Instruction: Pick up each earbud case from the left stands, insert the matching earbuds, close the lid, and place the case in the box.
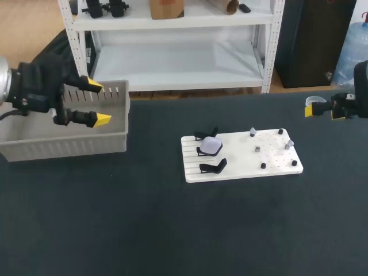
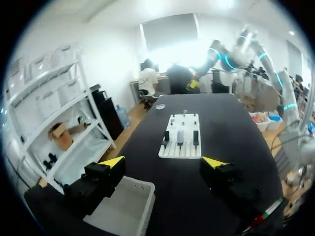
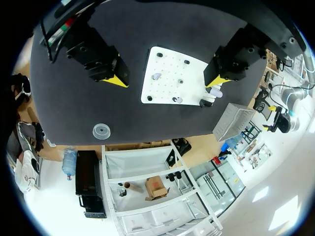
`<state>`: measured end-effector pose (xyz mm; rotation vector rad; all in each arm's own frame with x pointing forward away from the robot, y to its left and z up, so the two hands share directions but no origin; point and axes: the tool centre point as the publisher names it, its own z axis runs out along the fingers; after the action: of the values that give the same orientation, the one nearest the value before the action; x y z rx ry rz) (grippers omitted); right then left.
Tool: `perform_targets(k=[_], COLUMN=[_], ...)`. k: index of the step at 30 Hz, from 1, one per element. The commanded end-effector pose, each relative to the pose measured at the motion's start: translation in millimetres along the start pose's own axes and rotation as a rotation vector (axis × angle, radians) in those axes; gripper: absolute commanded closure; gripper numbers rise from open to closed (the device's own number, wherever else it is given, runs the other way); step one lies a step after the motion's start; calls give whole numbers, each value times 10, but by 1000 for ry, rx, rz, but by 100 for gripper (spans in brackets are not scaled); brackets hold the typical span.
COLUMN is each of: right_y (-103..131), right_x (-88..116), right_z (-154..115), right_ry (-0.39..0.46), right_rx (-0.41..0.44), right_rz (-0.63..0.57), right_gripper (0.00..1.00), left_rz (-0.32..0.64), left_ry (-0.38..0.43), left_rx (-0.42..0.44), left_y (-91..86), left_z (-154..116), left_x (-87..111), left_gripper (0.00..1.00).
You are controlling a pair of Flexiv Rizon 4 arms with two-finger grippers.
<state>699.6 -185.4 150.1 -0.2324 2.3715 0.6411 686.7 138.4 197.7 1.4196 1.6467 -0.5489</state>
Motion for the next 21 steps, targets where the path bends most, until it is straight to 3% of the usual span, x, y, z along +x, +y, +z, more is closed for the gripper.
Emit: perform_targets(k=[1, 4, 13, 18, 21], right_y=[-1, -1, -1, -1, -1], right_x=[-2, -2, -2, -2, -2], right_z=[0, 0, 0, 0, 0], right_ry=[1, 1, 1, 1, 1], right_rx=[1, 1, 1, 1, 1], right_rz=[0, 0, 0, 0, 0], right_gripper=[0, 0, 0, 0, 0], left_rz=[334, 265, 72, 43, 35], left_ry=[-167, -150, -146, -83, -100], left_rx=[283, 260, 202, 172, 155], left_y=[44, -71, -318, -382, -443], left_z=[-37, -2, 457, 698, 838], left_x=[38, 60, -88, -79, -99], left_gripper=[0, 0, 0, 0, 0])
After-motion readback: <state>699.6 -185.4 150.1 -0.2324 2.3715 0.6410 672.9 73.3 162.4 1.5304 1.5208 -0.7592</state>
